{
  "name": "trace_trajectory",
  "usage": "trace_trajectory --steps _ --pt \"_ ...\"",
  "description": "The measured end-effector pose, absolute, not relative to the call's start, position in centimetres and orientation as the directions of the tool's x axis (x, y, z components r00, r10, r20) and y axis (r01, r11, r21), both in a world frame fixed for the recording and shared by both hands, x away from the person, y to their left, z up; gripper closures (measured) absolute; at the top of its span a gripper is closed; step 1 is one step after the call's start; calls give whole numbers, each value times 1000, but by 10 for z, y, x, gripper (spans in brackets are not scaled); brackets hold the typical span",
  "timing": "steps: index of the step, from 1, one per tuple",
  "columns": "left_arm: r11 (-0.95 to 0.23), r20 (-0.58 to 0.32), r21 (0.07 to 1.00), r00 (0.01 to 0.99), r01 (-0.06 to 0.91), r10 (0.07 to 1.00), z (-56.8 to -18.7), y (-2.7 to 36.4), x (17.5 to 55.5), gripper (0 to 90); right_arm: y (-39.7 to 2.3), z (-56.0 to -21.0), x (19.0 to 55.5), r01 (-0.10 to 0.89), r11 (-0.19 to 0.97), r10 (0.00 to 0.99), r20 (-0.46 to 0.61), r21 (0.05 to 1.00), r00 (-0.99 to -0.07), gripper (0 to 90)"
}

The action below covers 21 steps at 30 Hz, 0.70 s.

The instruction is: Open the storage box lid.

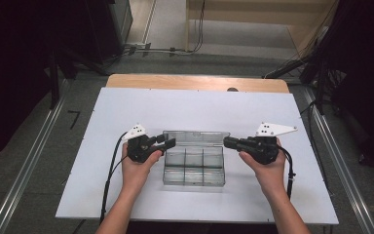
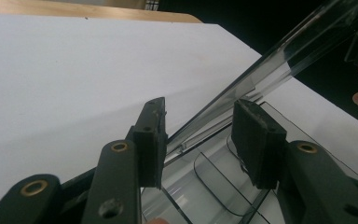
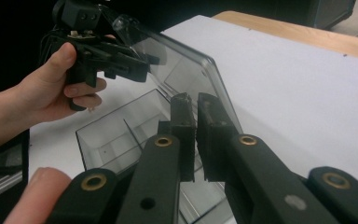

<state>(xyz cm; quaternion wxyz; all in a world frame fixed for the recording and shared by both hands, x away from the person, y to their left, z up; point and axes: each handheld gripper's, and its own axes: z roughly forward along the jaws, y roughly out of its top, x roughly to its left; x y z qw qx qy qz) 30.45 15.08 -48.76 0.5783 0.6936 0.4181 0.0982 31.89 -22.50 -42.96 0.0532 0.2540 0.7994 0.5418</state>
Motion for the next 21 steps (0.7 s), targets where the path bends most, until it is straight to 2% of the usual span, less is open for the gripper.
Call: trace_trajectory --steps 2,9,21 --pt "18 -345 886 631 464 695 -488 151 304 558 -230 -431 321 368 266 456 220 891 -863 826" --pt "31 -356 884 626 467 694 -489 150 306 558 -241 -430 325 379 253 499 216 890 -839 785" --pt "54 -374 876 603 480 704 -492 148 308 572 -221 -457 338 405 251 566 206 879 -799 578"
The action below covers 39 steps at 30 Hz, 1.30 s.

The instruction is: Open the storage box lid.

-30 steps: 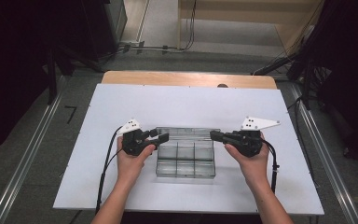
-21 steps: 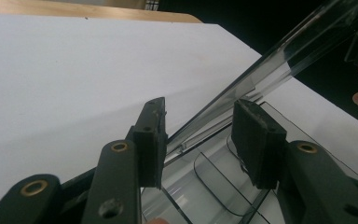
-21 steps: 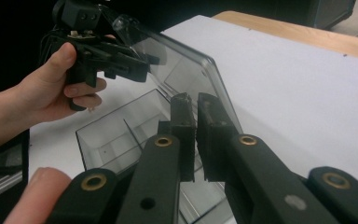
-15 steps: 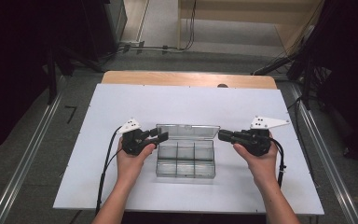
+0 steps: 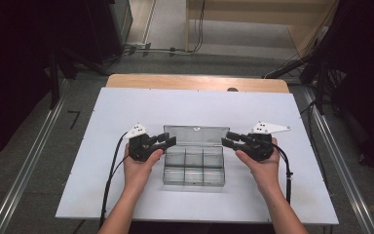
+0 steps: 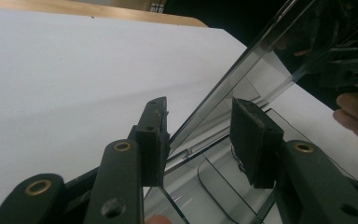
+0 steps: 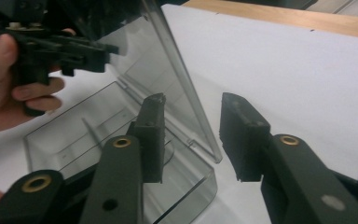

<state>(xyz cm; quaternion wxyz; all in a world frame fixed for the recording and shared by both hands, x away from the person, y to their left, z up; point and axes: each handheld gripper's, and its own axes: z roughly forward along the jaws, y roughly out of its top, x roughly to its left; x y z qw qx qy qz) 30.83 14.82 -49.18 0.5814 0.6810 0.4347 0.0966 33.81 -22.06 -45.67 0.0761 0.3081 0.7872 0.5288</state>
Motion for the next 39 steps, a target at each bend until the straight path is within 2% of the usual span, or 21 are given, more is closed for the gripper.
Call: trace_trajectory --steps 5,11,15,39 --pt "64 -387 870 597 488 703 -493 148 309 567 -215 -471 341 415 214 571 231 884 -788 566" --pt "73 -400 862 584 502 707 -497 147 310 557 -210 -480 342 421 200 568 245 885 -786 597" --pt "80 -406 861 583 503 704 -498 147 310 552 -210 -482 341 415 186 579 242 891 -779 663" --pt "108 -425 856 571 505 702 -496 153 305 594 -205 -486 334 404 160 597 238 901 -766 704"
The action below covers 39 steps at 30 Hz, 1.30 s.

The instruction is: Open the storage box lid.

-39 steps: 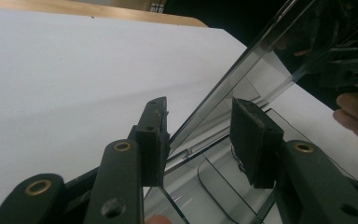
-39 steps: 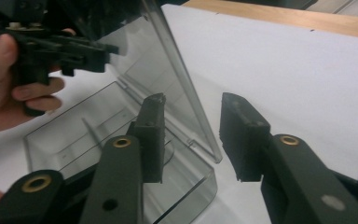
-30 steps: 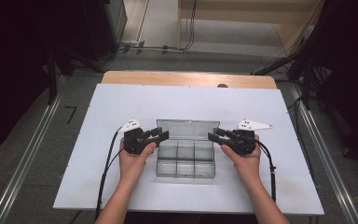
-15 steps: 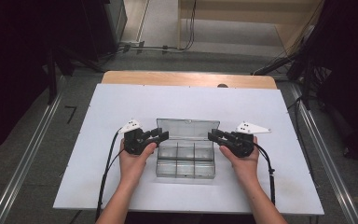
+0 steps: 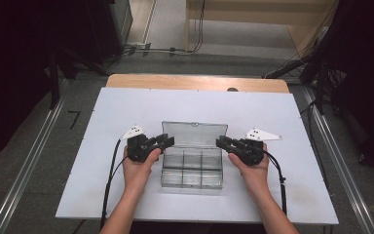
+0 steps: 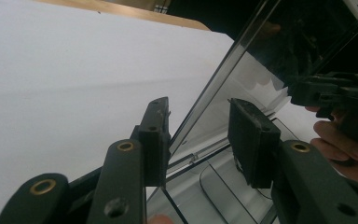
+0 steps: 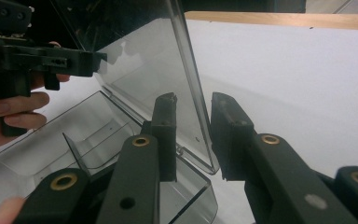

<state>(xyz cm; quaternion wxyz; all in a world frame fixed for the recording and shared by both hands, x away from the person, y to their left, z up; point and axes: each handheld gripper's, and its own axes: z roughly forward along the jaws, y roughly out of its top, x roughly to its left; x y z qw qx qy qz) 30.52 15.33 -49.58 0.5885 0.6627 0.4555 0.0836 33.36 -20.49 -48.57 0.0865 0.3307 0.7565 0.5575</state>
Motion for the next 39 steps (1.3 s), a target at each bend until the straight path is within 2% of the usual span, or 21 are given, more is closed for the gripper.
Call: trace_trajectory --steps 19,39 --pt "169 -483 825 518 539 706 -498 163 301 667 -196 -488 331 422 177 600 243 889 -762 768" --pt "168 -471 820 478 547 742 -499 161 301 740 -193 -495 337 487 117 615 321 866 -720 750"
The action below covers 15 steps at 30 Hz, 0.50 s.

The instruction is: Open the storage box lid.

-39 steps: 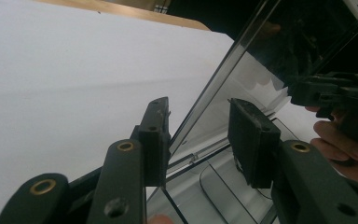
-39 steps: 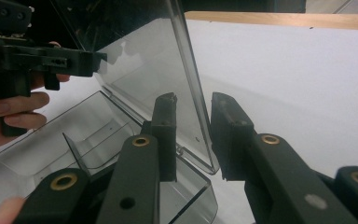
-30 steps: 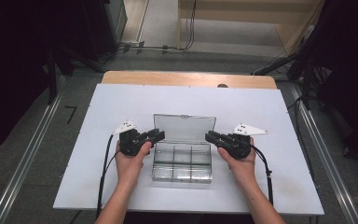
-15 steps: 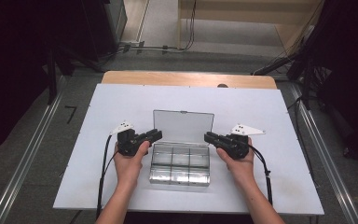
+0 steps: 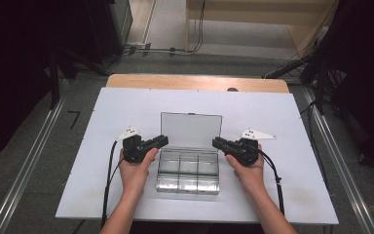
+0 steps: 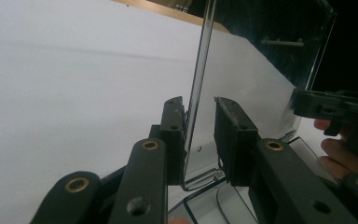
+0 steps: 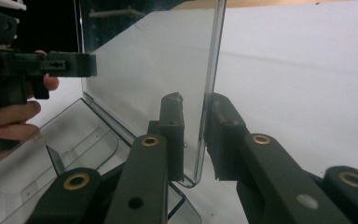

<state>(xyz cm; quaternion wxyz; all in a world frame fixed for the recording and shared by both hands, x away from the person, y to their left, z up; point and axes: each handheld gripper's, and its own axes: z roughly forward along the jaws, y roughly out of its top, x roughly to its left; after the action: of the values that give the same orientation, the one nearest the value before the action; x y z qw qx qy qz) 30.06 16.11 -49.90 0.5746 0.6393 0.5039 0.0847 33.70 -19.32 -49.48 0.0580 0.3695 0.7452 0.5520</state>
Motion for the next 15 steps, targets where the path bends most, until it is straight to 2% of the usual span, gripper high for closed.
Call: trace_trajectory --steps 4,15 --pt "167 -470 818 472 550 746 -500 161 301 751 -193 -497 339 512 86 613 360 854 -703 746" --pt "164 -460 816 453 554 763 -502 159 302 746 -189 -501 339 519 84 640 354 850 -682 700"
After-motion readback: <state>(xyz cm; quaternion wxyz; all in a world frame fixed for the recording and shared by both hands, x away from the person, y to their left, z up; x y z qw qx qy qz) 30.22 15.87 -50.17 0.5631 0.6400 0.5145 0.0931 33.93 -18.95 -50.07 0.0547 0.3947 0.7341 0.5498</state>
